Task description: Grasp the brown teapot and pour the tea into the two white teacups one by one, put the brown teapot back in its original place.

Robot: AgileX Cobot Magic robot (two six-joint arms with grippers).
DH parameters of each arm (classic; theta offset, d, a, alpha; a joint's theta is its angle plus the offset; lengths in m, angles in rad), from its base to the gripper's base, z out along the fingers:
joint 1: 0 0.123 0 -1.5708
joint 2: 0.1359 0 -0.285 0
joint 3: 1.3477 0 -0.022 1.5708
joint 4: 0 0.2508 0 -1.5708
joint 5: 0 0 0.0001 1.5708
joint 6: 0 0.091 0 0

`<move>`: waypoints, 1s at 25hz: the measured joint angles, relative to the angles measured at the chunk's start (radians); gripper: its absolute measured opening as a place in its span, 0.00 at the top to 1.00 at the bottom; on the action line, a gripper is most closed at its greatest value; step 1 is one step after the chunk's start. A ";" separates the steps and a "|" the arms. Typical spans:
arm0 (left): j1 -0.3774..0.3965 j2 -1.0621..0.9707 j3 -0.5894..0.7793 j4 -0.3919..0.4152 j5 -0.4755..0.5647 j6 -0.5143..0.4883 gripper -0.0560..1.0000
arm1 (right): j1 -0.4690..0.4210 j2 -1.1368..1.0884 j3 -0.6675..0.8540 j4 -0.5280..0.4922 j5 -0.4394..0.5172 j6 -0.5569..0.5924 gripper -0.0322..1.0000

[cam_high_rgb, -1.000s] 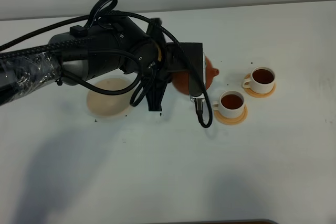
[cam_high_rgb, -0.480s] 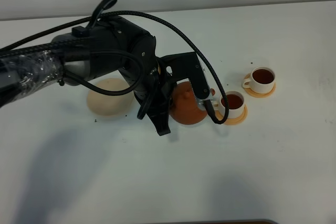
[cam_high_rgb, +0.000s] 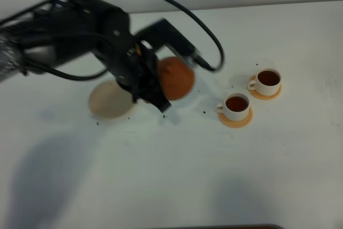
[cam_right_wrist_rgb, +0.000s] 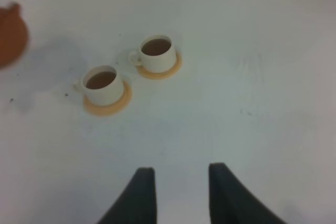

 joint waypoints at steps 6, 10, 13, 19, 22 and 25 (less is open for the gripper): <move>0.166 -0.019 0.000 0.001 0.181 -0.163 0.84 | 0.000 0.000 0.000 0.000 0.000 0.000 0.74; 0.259 -0.019 0.000 -0.009 0.208 -0.191 0.84 | 0.000 0.000 0.000 0.000 0.000 0.000 0.74; 0.298 -0.019 0.000 -0.027 0.202 -0.195 0.84 | 0.000 0.000 0.000 0.000 0.000 0.000 0.74; 0.309 0.047 0.000 -0.039 0.158 -0.195 0.84 | 0.000 0.000 0.000 0.000 0.000 0.000 0.74; 0.309 0.100 0.000 -0.060 0.131 -0.183 0.84 | 0.000 0.000 0.000 0.000 0.000 0.000 0.74; 0.304 0.126 0.000 -0.077 0.105 -0.168 0.84 | 0.000 0.000 0.000 0.000 0.000 0.000 0.74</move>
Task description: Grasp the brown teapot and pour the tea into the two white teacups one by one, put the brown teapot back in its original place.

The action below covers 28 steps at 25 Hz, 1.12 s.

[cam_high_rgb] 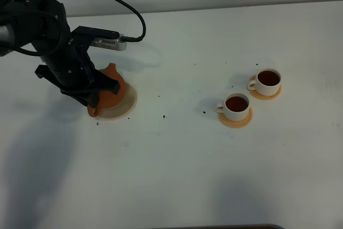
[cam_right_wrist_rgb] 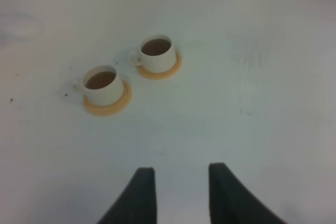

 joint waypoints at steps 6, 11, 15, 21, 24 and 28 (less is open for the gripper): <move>-0.003 0.029 0.000 -0.005 -0.046 0.012 0.84 | 0.000 0.000 0.000 0.000 0.000 0.000 0.74; -0.003 0.038 0.000 -0.009 -0.061 0.025 0.84 | 0.000 0.000 0.000 0.000 0.000 0.000 0.74; -0.003 0.045 0.000 -0.028 -0.068 0.043 0.84 | 0.000 0.000 0.000 0.000 0.000 0.000 0.74; -0.003 0.052 0.000 -0.042 -0.058 0.063 0.84 | 0.000 0.000 0.000 0.000 0.000 0.000 0.74; -0.003 0.052 0.000 -0.042 -0.051 0.065 0.84 | 0.000 0.000 0.000 0.000 0.000 0.000 0.74; -0.003 0.052 0.000 -0.042 -0.038 0.065 0.84 | 0.000 0.000 0.000 0.000 0.000 0.000 0.74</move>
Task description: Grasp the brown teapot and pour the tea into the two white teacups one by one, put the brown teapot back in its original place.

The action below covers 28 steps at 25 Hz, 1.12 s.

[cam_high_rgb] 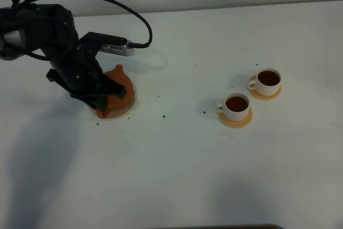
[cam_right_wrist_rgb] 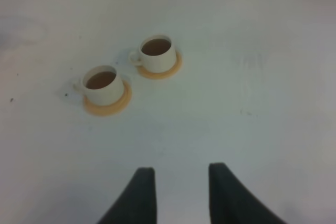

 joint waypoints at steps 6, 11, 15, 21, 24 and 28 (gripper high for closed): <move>0.000 0.000 0.000 0.000 0.014 0.001 0.82 | 0.000 0.000 0.000 0.000 0.000 0.000 0.74; 0.000 0.000 0.000 0.000 0.020 0.001 0.68 | 0.000 0.000 0.000 0.000 0.000 0.000 0.74; 0.000 0.000 0.000 0.000 0.026 0.002 0.57 | 0.000 0.000 0.000 0.000 0.000 0.000 0.74; 0.000 -0.061 0.000 -0.001 0.050 0.007 0.54 | 0.000 0.000 0.000 0.000 0.000 0.000 0.74; 0.000 -0.130 0.000 -0.001 0.066 0.007 0.54 | 0.000 0.000 0.000 0.000 0.000 0.000 0.74; 0.000 -0.217 0.000 -0.001 0.147 0.007 0.54 | 0.000 0.000 0.000 0.000 0.000 0.000 0.74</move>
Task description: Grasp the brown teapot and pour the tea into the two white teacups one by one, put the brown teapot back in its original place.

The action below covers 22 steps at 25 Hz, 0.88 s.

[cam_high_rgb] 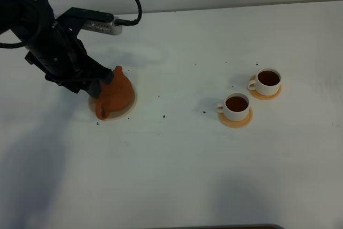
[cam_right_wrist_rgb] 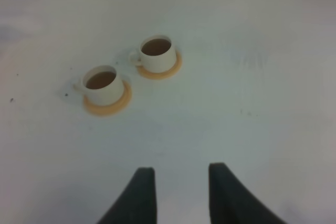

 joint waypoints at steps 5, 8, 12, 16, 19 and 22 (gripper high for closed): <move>0.000 -0.102 0.001 0.012 0.174 -0.014 0.54 | 0.000 0.000 0.000 0.000 0.000 0.000 0.74; 0.000 -0.181 0.052 0.017 0.181 -0.028 0.54 | 0.000 0.000 0.000 0.000 0.000 0.000 0.74; 0.000 -0.327 0.224 0.017 0.181 -0.036 0.54 | 0.000 0.000 0.000 0.000 0.000 0.000 0.74; 0.000 -0.499 0.438 0.017 0.167 -0.042 0.54 | 0.000 0.000 0.000 0.000 0.000 0.000 0.74; 0.000 -0.641 0.593 0.019 0.121 -0.042 0.54 | 0.000 0.000 0.000 0.000 0.000 0.000 0.74; 0.000 -0.780 0.729 0.021 0.070 -0.042 0.54 | 0.000 0.000 0.000 0.000 0.000 0.000 0.74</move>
